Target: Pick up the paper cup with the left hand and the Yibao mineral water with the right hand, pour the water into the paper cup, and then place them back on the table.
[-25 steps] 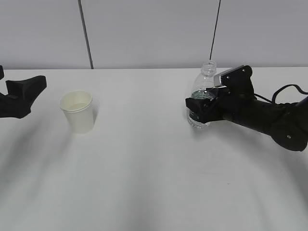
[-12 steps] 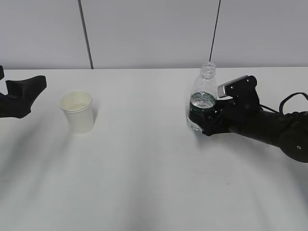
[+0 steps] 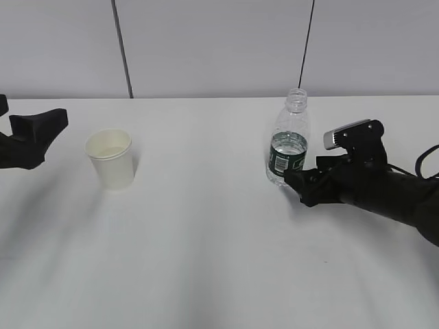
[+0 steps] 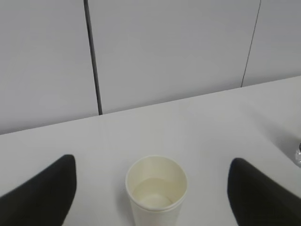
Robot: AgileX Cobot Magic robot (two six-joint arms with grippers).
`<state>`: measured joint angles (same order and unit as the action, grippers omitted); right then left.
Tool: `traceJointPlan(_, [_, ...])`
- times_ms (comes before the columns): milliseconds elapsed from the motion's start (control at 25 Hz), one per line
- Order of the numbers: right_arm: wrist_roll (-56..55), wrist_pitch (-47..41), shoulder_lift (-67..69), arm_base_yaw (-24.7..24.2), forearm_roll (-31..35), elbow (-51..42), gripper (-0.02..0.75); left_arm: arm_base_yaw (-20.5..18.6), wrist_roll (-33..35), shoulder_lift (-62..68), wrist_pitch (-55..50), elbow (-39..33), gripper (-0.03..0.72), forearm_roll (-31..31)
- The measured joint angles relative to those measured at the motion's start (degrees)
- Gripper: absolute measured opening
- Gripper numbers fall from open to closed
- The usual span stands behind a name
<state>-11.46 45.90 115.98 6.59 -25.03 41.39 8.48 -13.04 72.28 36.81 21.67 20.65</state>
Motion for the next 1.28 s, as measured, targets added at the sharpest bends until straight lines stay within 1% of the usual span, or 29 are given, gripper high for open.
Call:
traceJointPlan(120, [0.1, -2.5, -3.5, 0.0, 0.5, -2.2, 0.596, 0.6, -1.5, -0.3, -2.4, 0.1, 0.591, 0.3])
traceJointPlan(160, [0.1, -5.0, -5.6, 0.0, 0.5, -2.5, 0.595, 1.4, -1.8, -0.4, -4.1, 0.5, 0.591, 0.3])
traceJointPlan(240, [-0.9, -13.5, -10.1, 0.0, 0.5, -2.7, 0.594, 3.7, -2.1, -0.6, -10.3, 2.1, 0.591, 0.4])
traceJointPlan(320, [-3.2, -22.1, -15.9, 0.0, -0.3, -2.6, 0.594, 6.7, -2.2, -1.6, -18.7, 5.0, 0.591, 0.5])
traceJointPlan(440, [-8.5, -37.1, -24.4, 0.7, -6.1, -1.1, 0.585, 10.8, -2.4, -3.2, -36.0, 11.9, 0.585, -1.3])
traceJointPlan(520, [-10.1, -48.8, -29.2, 2.8, -9.1, -0.1, 0.569, 13.1, -2.4, -3.6, -49.7, 16.7, 0.561, -3.7])
traceJointPlan(600, [-10.3, -60.1, -33.1, 5.5, -9.2, 0.9, 0.551, 15.3, -2.1, -3.7, -61.8, 21.4, 0.53, -5.8])
traceJointPlan(640, [-8.9, -65.8, -34.2, 7.0, -7.4, 1.3, 0.545, 16.2, -1.2, -3.7, -67.8, 23.0, 0.517, -7.2])
traceJointPlan(680, [-6.7, -70.9, -35.3, 8.5, -3.8, 2.0, 0.539, 17.1, 0.4, -3.7, -72.8, 24.7, 0.51, -8.6])
traceJointPlan(760, [1.4, -78.5, -36.3, 10.6, 6.2, 3.6, 0.532, 18.2, 3.5, -3.7, -80.2, 27.1, 0.502, -12.5])
traceJointPlan(840, [8.9, -84.7, -37.2, 11.5, 17.5, 4.9, 0.531, 18.6, 6.0, -3.8, -86.8, 28.8, 0.499, -16.2])
traceJointPlan(960, [16.8, -92.5, -40.0, 11.9, 27.9, 6.9, 0.531, 18.6, 7.6, -5.0, -94.1, 29.5, 0.497, -19.6])
traceJointPlan(1080, [20.5, -97.1, -45.6, 11.9, 31.7, 7.8, 0.531, 18.6, 8.0, -8.8, -98.4, 29.6, 0.496, -21.0])
traceJointPlan(1280, [21.4, -102.9, -57.7, 11.9, 32.7, 7.7, 0.53, 18.6, 8.1, -18.8, -102.3, 29.6, 0.496, -23.3])
